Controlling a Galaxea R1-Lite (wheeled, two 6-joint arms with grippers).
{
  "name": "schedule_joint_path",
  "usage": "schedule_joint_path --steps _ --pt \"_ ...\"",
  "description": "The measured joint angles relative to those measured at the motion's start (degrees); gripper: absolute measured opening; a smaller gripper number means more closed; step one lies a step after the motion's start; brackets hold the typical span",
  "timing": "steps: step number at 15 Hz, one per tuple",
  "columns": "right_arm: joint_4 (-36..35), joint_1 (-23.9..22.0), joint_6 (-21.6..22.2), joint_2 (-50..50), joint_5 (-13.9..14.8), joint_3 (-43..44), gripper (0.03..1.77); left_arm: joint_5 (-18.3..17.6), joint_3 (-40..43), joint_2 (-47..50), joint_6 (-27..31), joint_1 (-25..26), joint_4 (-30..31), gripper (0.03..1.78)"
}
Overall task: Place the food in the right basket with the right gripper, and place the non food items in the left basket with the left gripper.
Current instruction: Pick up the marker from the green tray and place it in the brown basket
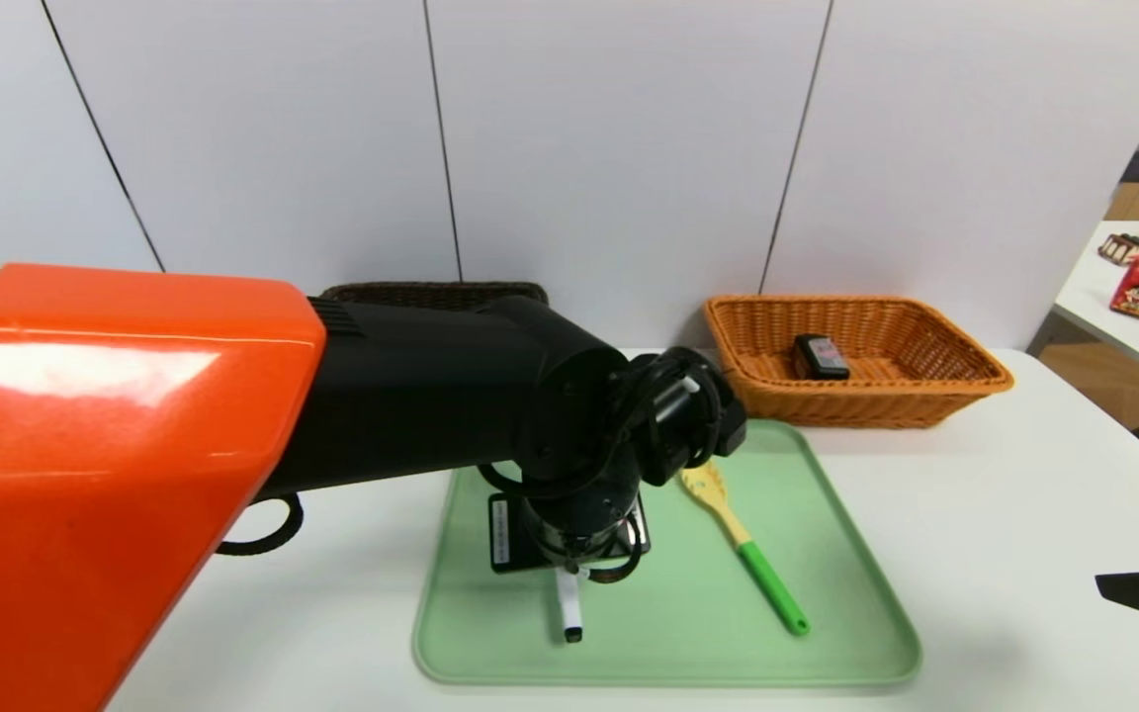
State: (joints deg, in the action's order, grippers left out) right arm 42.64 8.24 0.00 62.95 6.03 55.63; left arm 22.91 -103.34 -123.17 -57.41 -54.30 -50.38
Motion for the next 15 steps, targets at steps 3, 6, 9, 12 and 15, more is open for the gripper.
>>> schedule_joint_path --steps 3,6,9,12,15 --pt "0.0 0.0 0.0 -0.2 0.1 -0.3 1.7 0.4 -0.3 2.1 1.8 -2.6 0.8 0.2" --pt "0.0 0.0 0.0 -0.5 0.1 -0.9 1.7 1.2 -0.6 4.0 4.7 -4.4 3.9 0.2" --pt "0.0 0.0 0.1 -0.8 0.1 -1.5 1.7 2.3 -3.0 6.3 6.3 -4.7 5.5 0.2" --pt "0.0 0.0 0.2 -1.0 0.1 -2.0 1.7 3.2 -4.8 9.4 8.4 -3.3 7.1 0.2" --pt "-0.1 0.0 0.3 -1.1 0.2 -2.3 1.7 3.3 -5.7 11.8 12.0 3.0 13.2 0.2"
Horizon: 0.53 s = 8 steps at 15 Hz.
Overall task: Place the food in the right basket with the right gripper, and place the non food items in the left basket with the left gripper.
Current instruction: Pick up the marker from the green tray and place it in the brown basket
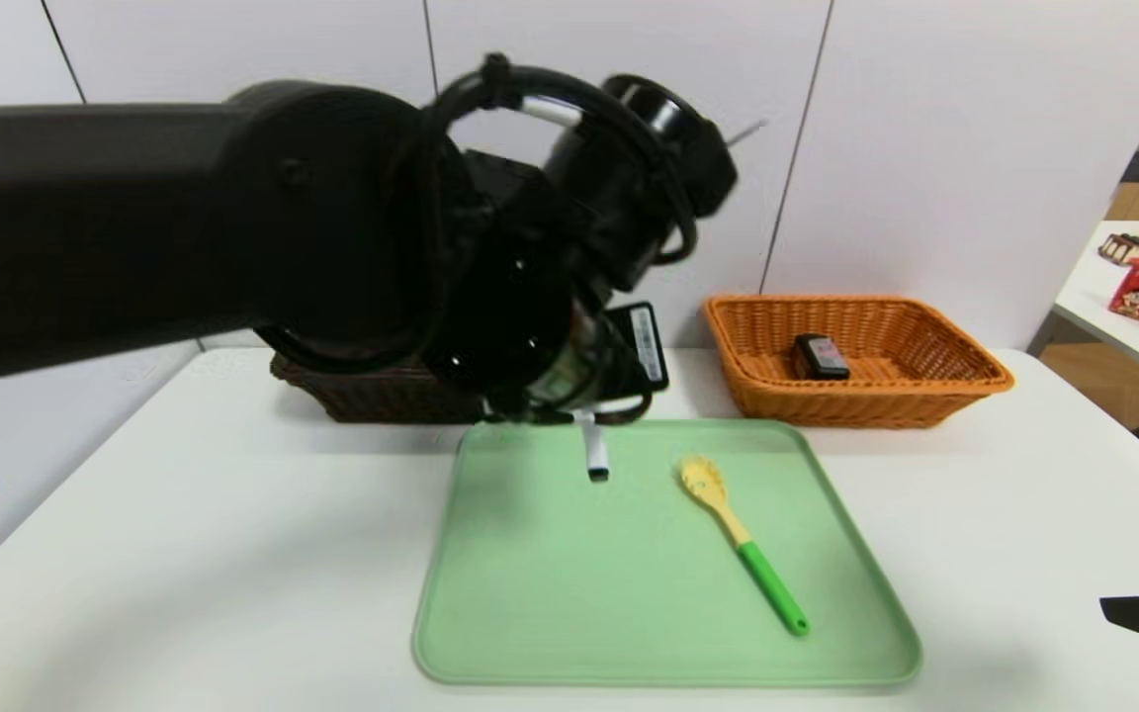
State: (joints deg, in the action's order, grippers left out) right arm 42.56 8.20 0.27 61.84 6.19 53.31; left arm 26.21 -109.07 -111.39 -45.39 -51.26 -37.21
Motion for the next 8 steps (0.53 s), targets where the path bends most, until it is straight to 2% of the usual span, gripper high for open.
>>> schedule_joint_path --steps 3,6,8 --pt "-2.3 0.0 0.0 0.0 0.3 -0.2 1.7 -0.3 -2.8 0.2 1.8 8.1 6.1 0.2" --pt "-5.8 0.0 0.0 0.0 0.3 -0.3 1.7 -0.5 -3.8 -1.6 2.1 15.4 9.1 0.2" --pt "-6.0 0.0 0.0 0.0 0.3 -0.3 1.7 -1.1 -3.9 -3.1 1.5 18.3 9.6 0.2"
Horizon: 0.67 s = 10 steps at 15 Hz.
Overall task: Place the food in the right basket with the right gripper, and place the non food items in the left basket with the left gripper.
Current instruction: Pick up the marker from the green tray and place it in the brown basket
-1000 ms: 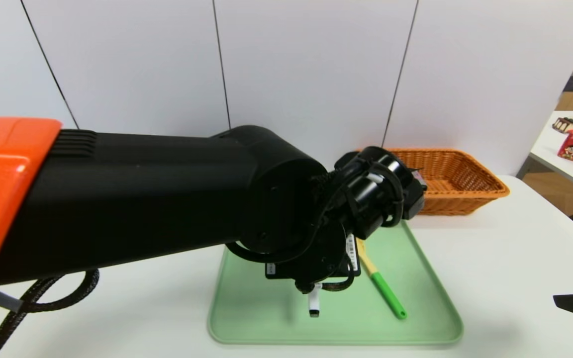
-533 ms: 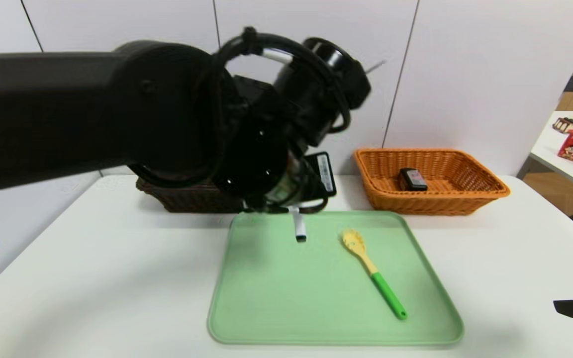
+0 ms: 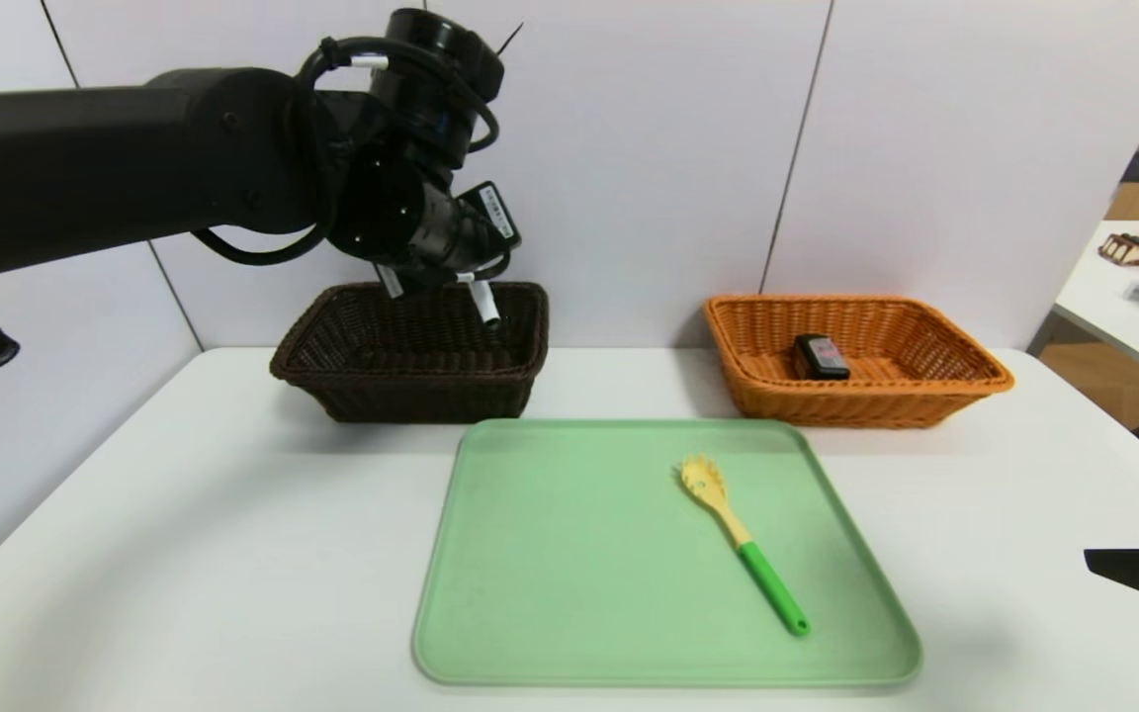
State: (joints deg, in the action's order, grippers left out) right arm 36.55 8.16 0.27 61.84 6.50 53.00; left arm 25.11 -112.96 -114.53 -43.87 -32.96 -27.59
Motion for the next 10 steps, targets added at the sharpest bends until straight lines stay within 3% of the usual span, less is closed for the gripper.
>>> schedule_joint_path --steps 3,10 --pt "0.0 0.0 0.0 -0.5 -0.3 0.0 1.7 -0.7 -0.1 -2.1 -3.1 2.5 -0.3 0.2" --pt "0.2 0.0 -0.2 -2.9 -0.5 -2.4 1.7 -0.4 -0.1 -6.1 -20.9 8.6 1.2 0.2"
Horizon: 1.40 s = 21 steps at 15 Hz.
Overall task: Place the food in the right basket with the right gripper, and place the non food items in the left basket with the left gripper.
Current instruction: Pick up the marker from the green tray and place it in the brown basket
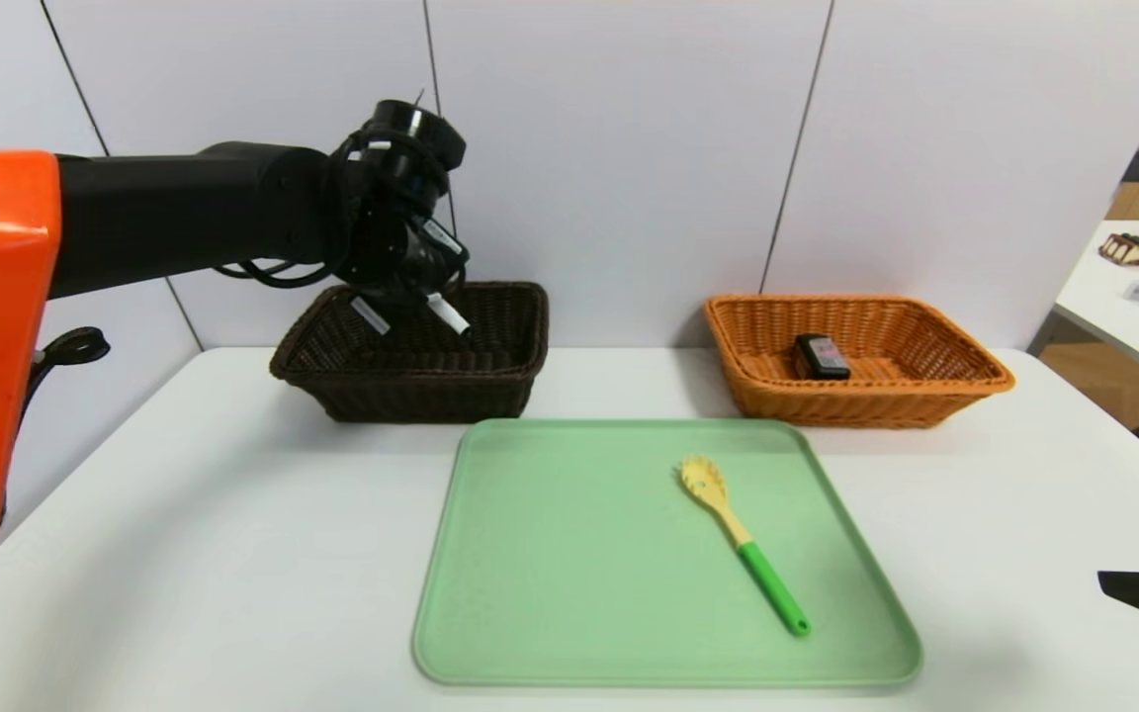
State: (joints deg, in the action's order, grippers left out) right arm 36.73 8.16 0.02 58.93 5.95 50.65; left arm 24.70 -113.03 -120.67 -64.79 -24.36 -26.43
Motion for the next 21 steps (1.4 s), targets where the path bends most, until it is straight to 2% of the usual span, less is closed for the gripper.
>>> schedule_joint_path --steps 2,9,15,16,18,21 --pt "0.3 0.0 0.0 -0.5 0.0 -0.5 1.7 0.8 0.0 -0.9 -2.5 1.7 0.5 0.2" --pt "0.3 0.0 -0.1 -1.0 0.1 -1.4 1.7 2.4 0.1 -1.9 -0.6 3.4 1.7 0.2" --pt "0.2 0.1 -0.2 -0.7 0.0 -1.8 1.7 2.3 0.1 -2.5 0.1 4.3 2.9 0.2" --pt "0.2 0.1 -0.2 -0.6 0.0 -1.8 1.7 2.3 0.1 -2.6 0.4 4.3 2.8 0.28" --pt "0.1 0.1 -0.2 -0.5 0.0 -1.8 1.7 2.3 0.1 -2.7 0.5 4.3 3.0 0.59" --pt "0.1 0.1 -0.2 -0.5 0.0 -1.9 1.7 2.2 0.1 -2.8 0.5 4.3 2.8 0.95"
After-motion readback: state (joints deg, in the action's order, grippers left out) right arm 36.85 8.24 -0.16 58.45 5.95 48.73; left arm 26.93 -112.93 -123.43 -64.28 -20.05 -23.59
